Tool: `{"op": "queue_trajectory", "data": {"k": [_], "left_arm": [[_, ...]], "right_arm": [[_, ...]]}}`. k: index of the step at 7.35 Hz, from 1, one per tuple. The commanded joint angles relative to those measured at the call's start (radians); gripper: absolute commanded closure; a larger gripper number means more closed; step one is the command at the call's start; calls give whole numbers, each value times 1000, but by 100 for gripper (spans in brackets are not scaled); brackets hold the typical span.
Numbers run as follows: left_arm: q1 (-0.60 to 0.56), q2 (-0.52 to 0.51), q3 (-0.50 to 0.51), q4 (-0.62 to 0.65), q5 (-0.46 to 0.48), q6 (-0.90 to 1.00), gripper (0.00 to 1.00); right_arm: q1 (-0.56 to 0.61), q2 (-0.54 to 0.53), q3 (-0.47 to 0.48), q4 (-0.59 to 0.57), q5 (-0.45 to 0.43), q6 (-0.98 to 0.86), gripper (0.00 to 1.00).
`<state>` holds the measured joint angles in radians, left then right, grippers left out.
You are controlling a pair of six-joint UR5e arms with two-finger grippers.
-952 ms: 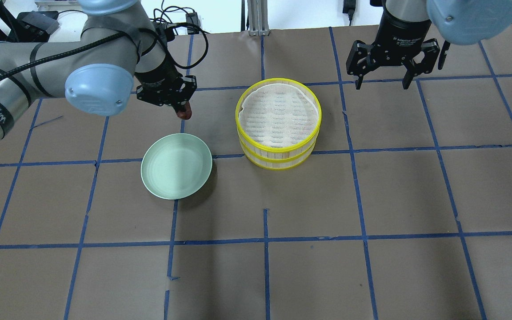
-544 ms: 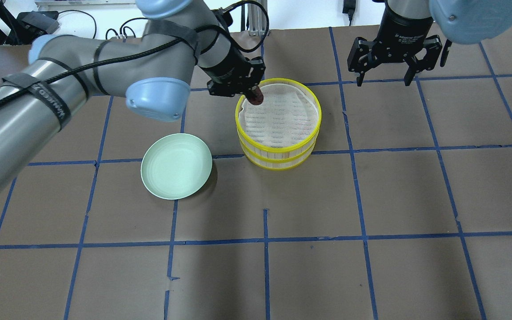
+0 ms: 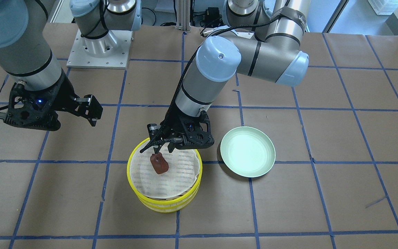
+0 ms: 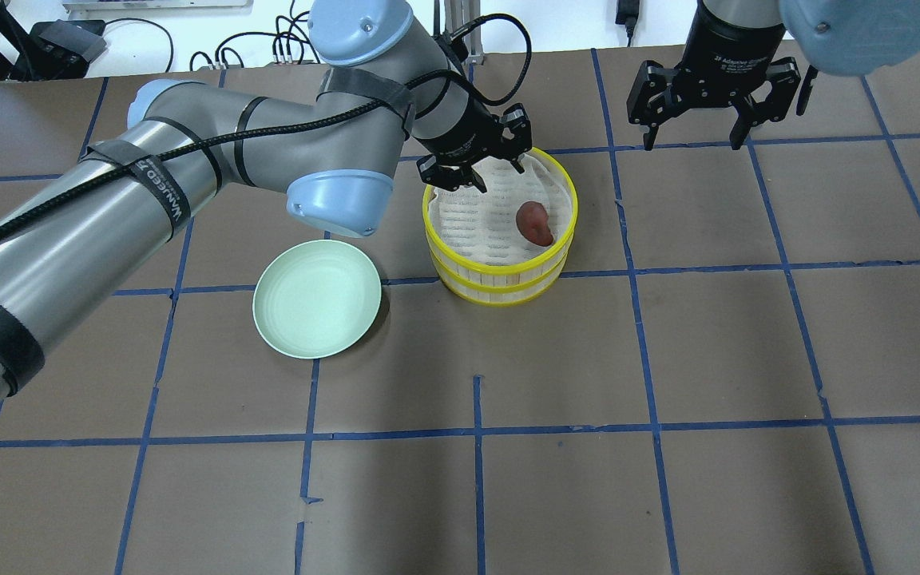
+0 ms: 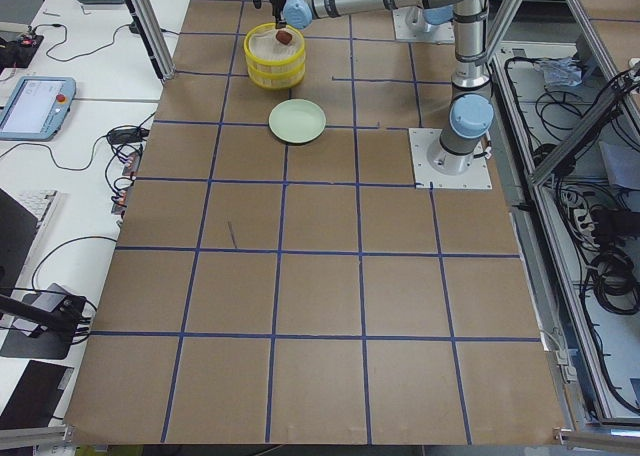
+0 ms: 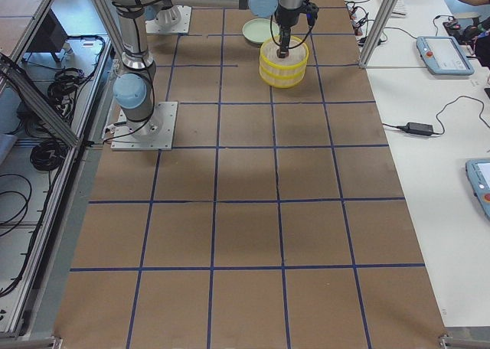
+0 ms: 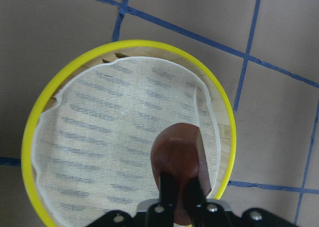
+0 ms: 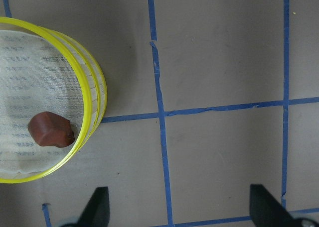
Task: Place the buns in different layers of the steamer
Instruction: 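Lower the red bun onto the top tier mesh and open left gripper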
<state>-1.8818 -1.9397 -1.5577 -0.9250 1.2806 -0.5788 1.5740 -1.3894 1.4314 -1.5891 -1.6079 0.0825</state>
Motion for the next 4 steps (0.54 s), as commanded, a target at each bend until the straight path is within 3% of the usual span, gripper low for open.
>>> {"op": "queue_trajectory", "data": {"k": [1, 2, 3, 4], "left_arm": [[10, 14, 5, -47, 71, 112, 0], [86, 71, -1, -155, 182, 349, 0], [161, 164, 14, -302, 195, 470, 0], [162, 251, 11, -374, 206, 476, 0]], "right_arm": [[-2, -17, 9, -2, -12, -3, 0], [-2, -14, 9, -8, -6, -3, 0], [-2, -14, 9, -8, -9, -3, 0], [-3, -14, 9, -6, -10, -3, 0]]}}
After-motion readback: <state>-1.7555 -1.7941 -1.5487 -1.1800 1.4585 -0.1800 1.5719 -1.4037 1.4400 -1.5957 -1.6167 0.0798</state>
